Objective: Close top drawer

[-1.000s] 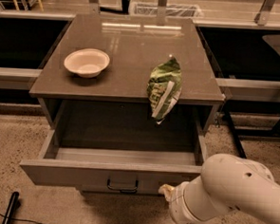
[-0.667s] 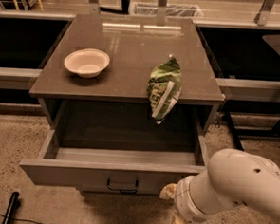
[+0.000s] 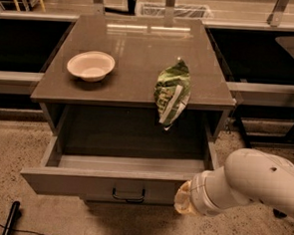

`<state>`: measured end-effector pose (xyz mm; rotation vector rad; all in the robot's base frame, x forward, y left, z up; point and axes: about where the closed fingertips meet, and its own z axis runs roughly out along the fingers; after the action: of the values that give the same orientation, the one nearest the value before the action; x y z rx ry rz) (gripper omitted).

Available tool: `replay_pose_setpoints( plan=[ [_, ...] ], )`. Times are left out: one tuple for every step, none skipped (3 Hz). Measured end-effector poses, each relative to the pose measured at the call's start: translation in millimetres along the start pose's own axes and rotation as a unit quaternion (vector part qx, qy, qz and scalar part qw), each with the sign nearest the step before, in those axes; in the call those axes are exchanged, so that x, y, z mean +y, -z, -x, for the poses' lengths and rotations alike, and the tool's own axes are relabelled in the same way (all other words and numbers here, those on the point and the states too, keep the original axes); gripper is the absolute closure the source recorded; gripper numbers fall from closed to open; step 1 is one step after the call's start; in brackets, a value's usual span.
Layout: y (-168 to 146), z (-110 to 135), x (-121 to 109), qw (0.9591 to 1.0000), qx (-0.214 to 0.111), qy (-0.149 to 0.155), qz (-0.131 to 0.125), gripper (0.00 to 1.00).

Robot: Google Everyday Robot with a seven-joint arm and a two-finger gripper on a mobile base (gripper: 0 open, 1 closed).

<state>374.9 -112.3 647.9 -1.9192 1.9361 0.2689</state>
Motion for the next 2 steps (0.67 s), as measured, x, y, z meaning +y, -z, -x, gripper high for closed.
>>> replay_pose_setpoints(
  plan=[
    [-13.6,-8.3,-21.2,0.9997,0.0,-0.001,-0.023,1.0],
    [-22.6,-9.4,-31.5,0.999,0.006,-0.001,-0.045,1.0]
  ],
)
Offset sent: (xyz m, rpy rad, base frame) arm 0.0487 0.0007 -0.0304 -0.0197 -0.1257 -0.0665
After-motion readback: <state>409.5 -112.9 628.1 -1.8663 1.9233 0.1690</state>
